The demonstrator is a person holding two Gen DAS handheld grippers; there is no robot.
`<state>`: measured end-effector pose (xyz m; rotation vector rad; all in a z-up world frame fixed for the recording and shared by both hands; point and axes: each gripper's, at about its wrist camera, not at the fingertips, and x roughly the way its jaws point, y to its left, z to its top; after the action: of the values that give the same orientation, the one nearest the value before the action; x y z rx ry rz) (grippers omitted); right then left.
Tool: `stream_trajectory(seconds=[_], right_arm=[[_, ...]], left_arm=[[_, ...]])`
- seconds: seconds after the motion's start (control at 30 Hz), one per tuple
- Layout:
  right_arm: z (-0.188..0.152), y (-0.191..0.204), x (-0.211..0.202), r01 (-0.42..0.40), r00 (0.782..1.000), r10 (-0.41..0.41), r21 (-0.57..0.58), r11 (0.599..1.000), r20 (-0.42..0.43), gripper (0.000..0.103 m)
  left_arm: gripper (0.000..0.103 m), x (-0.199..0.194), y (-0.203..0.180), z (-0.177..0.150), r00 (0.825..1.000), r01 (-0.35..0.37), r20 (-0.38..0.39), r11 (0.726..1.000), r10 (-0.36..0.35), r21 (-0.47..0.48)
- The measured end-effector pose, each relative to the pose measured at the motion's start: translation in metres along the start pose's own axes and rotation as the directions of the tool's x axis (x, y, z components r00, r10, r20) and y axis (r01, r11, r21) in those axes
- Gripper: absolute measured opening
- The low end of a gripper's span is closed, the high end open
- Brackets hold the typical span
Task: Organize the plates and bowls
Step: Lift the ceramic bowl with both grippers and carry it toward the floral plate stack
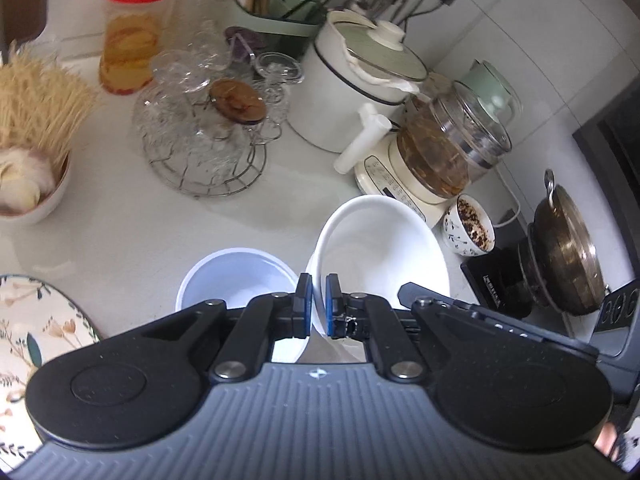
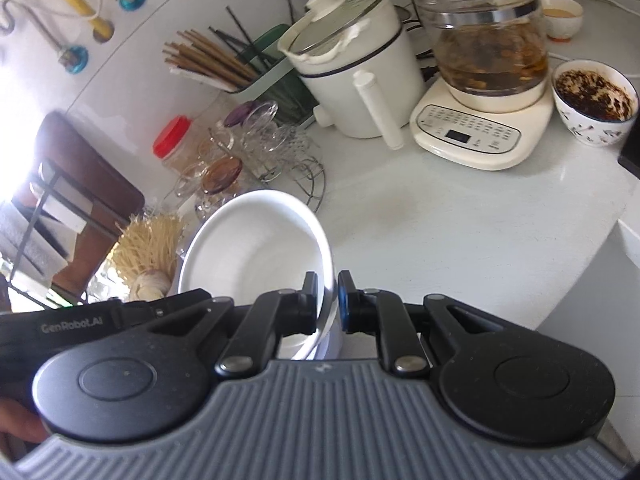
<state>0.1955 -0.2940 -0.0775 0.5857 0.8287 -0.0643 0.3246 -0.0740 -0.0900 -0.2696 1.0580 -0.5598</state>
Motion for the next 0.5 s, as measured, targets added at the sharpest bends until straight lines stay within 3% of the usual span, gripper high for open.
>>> stream_trajectory(seconds=[0.23, 0.5], right_arm=[[0.004, 0.022, 0.017, -0.026, 0.999, 0.024, -0.072, 0.997, -0.028, 0.013], [-0.004, 0.040, 0.058, -0.001, 0.993, -0.018, -0.159, 0.987, -0.118, 0.013]], left_arm=[[0.007, -0.008, 0.020, -0.003, 0.998, -0.045, 0.038, 0.998, 0.047, -0.045], [0.007, 0.008, 0.053, -0.016, 0.995, -0.103, -0.013, 0.989, 0.102, -0.105]])
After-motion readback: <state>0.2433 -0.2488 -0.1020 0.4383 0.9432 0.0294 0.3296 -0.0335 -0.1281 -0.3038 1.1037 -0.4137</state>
